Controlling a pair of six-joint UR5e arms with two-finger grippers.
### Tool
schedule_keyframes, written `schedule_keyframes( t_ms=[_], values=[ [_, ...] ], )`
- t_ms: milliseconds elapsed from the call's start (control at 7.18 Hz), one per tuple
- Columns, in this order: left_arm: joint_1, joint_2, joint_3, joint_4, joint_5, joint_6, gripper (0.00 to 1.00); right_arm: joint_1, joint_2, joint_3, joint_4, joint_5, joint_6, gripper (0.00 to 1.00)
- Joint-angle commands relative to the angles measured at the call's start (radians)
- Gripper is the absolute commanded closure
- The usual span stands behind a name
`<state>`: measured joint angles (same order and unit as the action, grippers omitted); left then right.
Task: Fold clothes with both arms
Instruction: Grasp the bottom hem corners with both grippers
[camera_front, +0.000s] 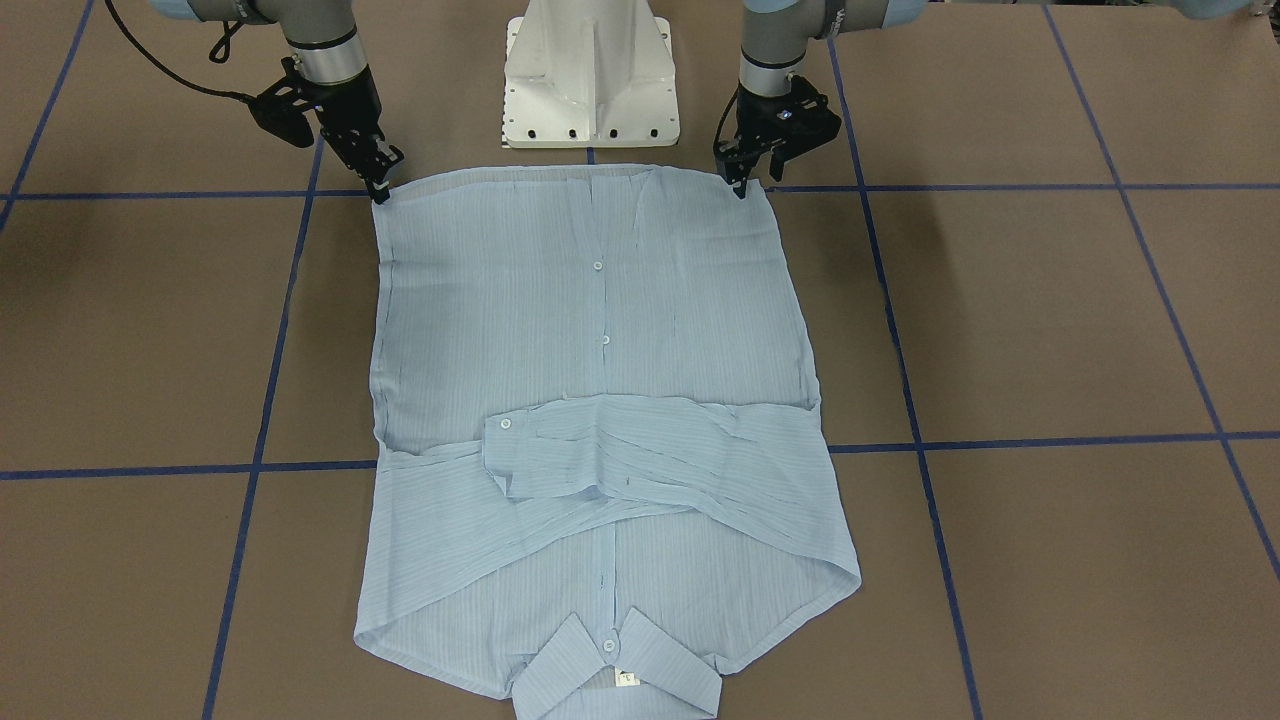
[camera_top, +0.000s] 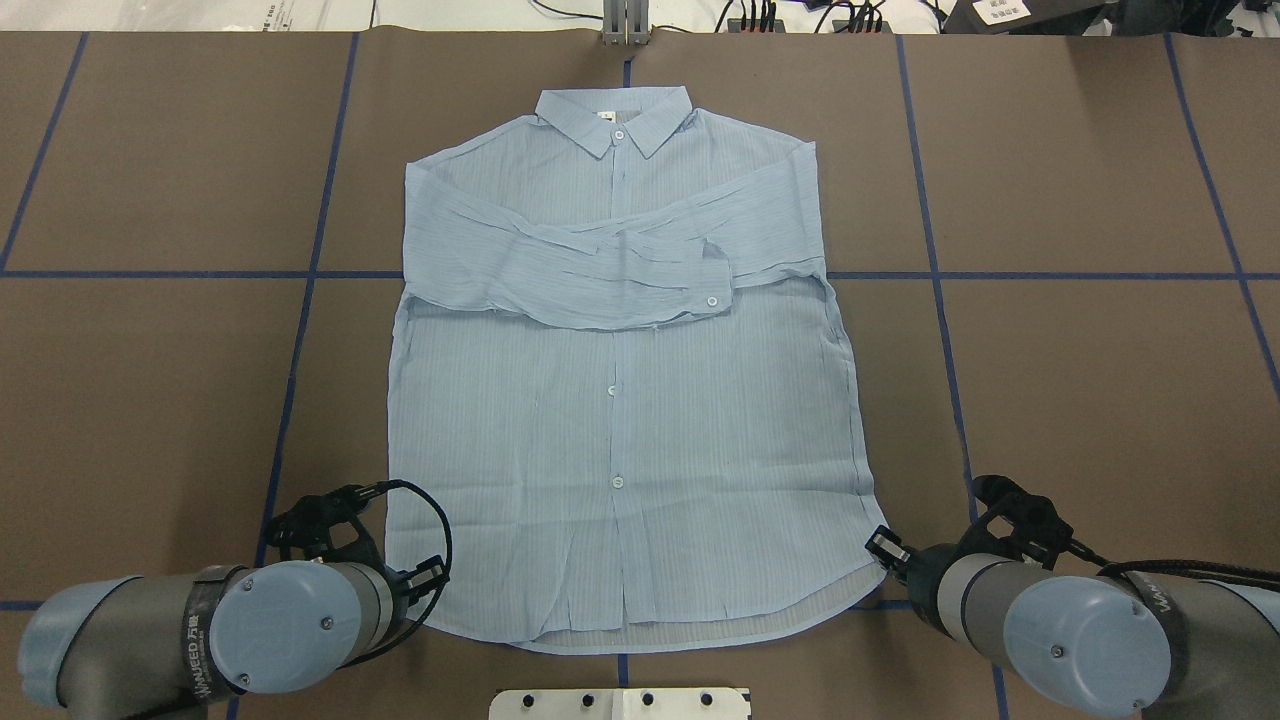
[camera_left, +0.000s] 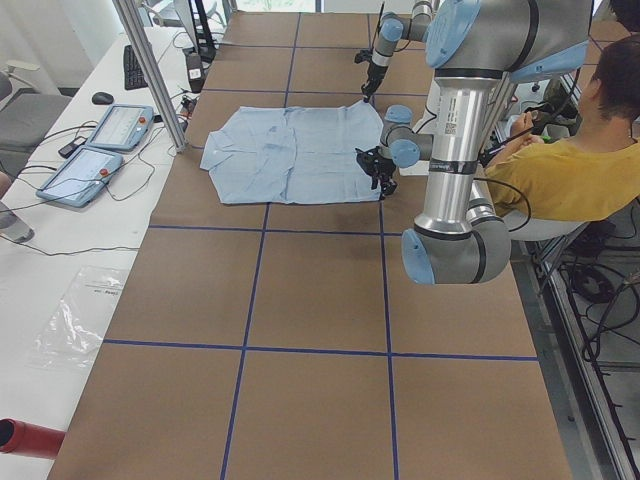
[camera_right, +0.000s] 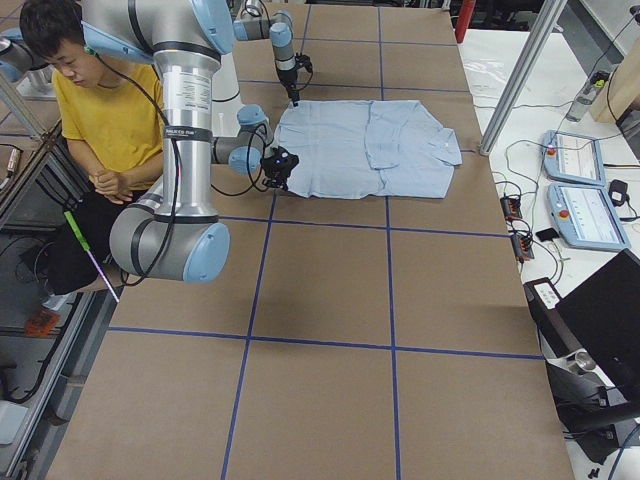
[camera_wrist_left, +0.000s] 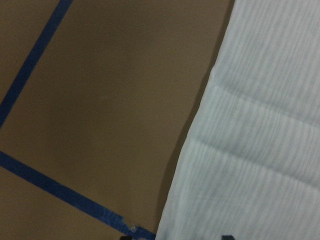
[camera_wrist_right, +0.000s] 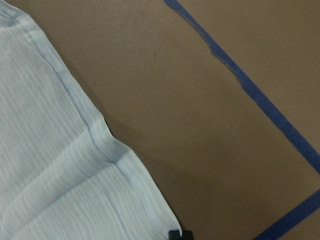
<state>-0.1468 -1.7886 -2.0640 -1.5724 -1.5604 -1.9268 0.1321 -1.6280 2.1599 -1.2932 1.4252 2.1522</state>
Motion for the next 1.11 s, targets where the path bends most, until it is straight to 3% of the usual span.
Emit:
schedule_keyframes(
  t_ms=[0,418,557,696,836,975],
  values=[
    [0.001,0.000,0.004,-0.001,-0.001,-0.001,0.51,-0.002,0.000,-0.002,0.000,0.000,0.000,1.00],
    [0.015,-0.008,0.004,-0.003,-0.003,0.000,0.54,-0.002,0.002,-0.003,0.000,0.000,0.000,1.00],
    [0.021,-0.015,0.008,-0.001,-0.001,-0.001,0.61,0.000,0.002,-0.003,0.000,0.000,0.000,1.00],
    [0.023,-0.017,0.031,-0.003,-0.001,0.000,0.62,0.000,-0.001,-0.005,0.000,0.000,0.000,1.00],
    [0.021,-0.015,0.028,-0.003,-0.003,0.000,0.71,-0.002,0.000,-0.005,0.000,0.001,0.000,1.00],
    [0.019,-0.015,0.022,0.000,-0.003,0.000,1.00,-0.002,0.000,-0.003,0.000,0.001,0.000,1.00]
  ],
)
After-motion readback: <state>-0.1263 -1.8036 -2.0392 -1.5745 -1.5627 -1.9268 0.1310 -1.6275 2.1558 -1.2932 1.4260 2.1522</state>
